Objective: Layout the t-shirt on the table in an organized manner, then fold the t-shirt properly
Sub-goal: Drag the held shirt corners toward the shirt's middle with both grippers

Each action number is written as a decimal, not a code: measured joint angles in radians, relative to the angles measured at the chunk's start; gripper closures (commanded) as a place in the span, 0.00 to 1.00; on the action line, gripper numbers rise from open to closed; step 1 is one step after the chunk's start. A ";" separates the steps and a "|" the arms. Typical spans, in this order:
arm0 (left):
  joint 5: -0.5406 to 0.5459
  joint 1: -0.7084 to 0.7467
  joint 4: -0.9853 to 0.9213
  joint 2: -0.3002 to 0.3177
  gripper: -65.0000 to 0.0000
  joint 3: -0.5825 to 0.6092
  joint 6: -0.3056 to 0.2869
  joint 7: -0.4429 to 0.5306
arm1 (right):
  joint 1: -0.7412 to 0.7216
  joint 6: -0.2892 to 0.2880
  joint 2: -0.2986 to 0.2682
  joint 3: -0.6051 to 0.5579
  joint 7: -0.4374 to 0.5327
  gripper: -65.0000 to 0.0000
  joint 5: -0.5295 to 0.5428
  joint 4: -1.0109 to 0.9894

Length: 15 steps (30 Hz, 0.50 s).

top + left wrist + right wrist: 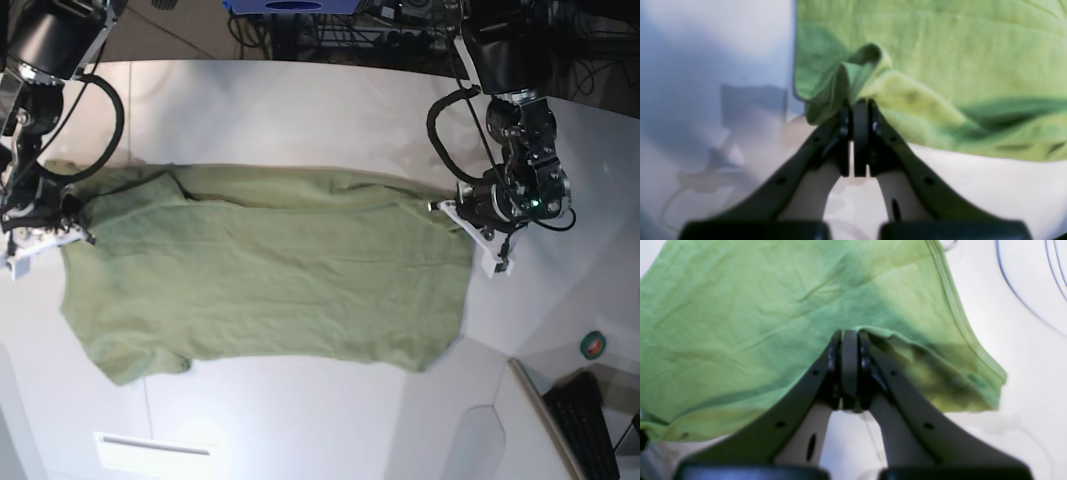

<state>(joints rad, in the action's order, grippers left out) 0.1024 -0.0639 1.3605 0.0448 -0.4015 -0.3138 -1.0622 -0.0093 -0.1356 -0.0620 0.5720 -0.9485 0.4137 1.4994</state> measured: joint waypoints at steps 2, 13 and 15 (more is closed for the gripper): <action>0.000 -0.002 -0.011 0.000 1.00 0.003 0.000 -0.001 | -0.009 0.000 -0.002 -0.006 0.032 1.00 0.000 -0.020; 0.000 -0.041 -0.045 0.008 1.00 -0.003 0.000 0.003 | 0.002 0.000 -0.037 -0.121 0.108 1.00 -0.003 -0.087; 0.000 -0.054 -0.077 0.009 1.00 0.002 0.000 0.006 | 0.002 0.000 -0.037 -0.122 0.108 1.00 -0.003 -0.087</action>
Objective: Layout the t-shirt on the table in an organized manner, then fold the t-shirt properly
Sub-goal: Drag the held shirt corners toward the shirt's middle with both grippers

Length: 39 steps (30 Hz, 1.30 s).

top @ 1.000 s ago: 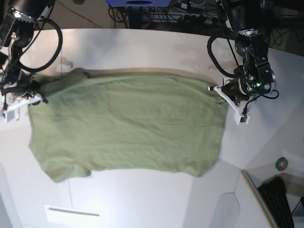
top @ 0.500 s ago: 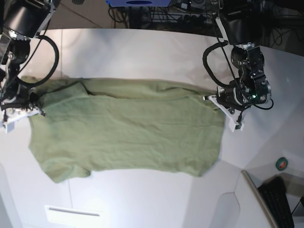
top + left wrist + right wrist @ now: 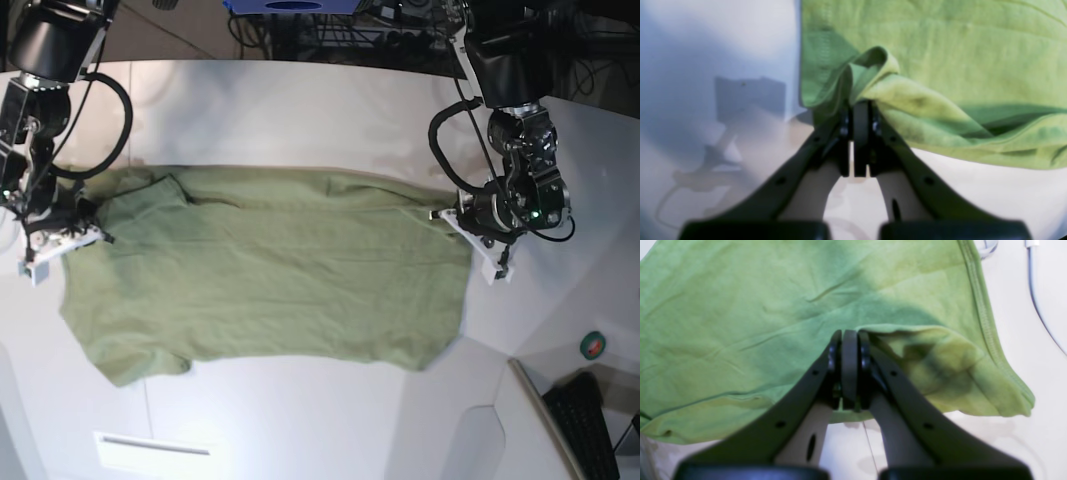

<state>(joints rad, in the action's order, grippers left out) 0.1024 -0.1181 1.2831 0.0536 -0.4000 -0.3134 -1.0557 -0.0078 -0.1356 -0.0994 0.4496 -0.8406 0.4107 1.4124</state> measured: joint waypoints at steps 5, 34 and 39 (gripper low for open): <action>0.000 -0.038 -0.097 -0.003 1.00 0.004 0.038 0.051 | -0.011 0.000 0.000 -0.003 0.000 1.00 0.000 0.000; -0.003 -0.070 -0.105 -0.001 1.00 -0.005 0.045 0.053 | -0.016 0.000 -0.015 -0.116 0.095 1.00 0.005 0.001; -0.003 -0.069 -0.105 -0.001 1.00 -0.005 0.046 0.053 | -0.016 0.000 -0.018 -0.117 0.127 1.00 0.003 0.001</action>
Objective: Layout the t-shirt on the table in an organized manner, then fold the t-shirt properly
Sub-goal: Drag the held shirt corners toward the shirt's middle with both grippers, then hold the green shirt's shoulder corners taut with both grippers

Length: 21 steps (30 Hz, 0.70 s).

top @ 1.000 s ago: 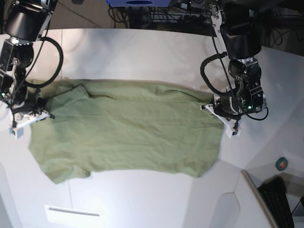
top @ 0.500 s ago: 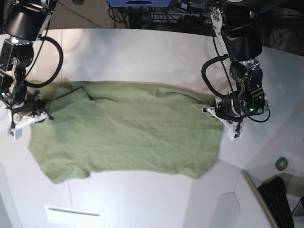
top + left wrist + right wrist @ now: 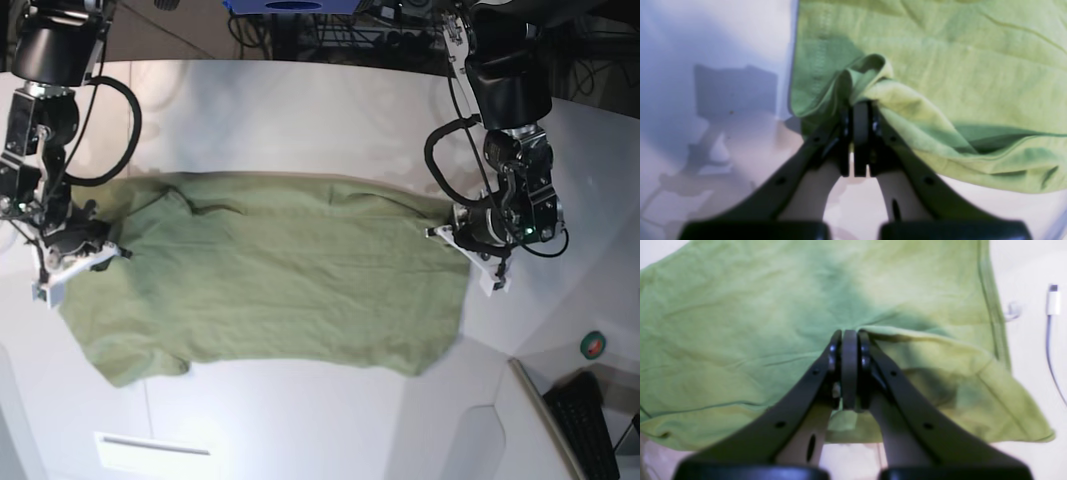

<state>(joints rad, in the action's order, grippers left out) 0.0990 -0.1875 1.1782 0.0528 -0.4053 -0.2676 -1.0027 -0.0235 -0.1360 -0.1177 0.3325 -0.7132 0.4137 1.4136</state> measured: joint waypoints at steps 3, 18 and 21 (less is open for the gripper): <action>0.003 0.000 0.000 0.003 1.00 0.001 0.000 0.000 | -0.001 0.000 0.000 0.001 0.000 1.00 0.001 0.000; 0.003 -0.006 -0.007 0.009 1.00 -0.097 0.003 -0.003 | -0.001 0.000 -0.001 0.001 0.007 1.00 0.000 0.000; -0.005 -0.006 -0.007 0.011 1.00 -0.057 0.003 -0.002 | -0.002 0.000 0.000 0.001 0.007 1.00 0.000 0.000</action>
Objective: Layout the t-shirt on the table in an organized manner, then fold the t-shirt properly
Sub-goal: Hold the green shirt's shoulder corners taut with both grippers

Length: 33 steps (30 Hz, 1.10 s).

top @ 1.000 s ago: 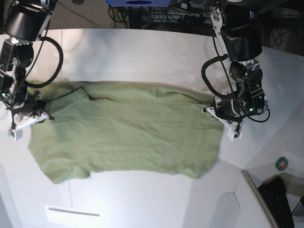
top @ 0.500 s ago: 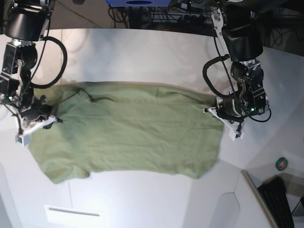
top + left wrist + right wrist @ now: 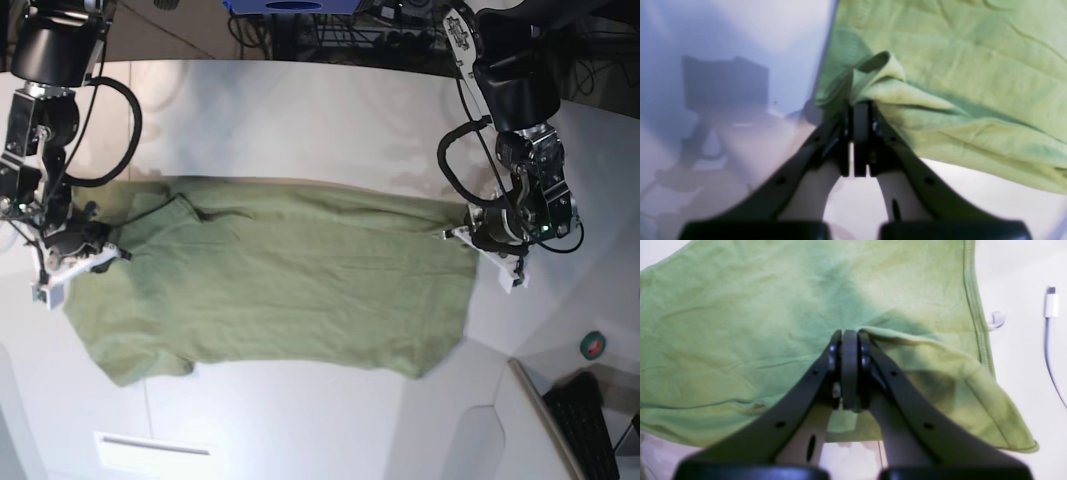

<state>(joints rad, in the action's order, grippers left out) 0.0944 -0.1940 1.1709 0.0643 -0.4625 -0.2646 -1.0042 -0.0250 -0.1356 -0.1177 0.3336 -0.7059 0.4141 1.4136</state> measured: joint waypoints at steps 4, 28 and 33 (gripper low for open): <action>0.009 0.000 0.000 -0.016 1.00 0.029 -0.001 0.002 | -0.013 0.000 0.000 0.000 0.001 1.00 -0.003 0.000; 0.005 -0.002 0.000 -0.008 1.00 0.026 0.000 0.002 | -0.010 0.000 0.000 0.000 0.049 1.00 -0.003 0.000; 0.005 -0.002 0.000 -0.008 1.00 0.026 0.000 0.002 | -0.010 0.000 0.000 0.000 0.049 1.00 -0.003 0.000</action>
<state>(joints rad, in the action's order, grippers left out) 0.0990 -0.1963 1.1709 0.0563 -0.4370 -0.2649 -1.0027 -0.0349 -0.1356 -0.1177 0.3336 -0.6567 0.4110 1.4132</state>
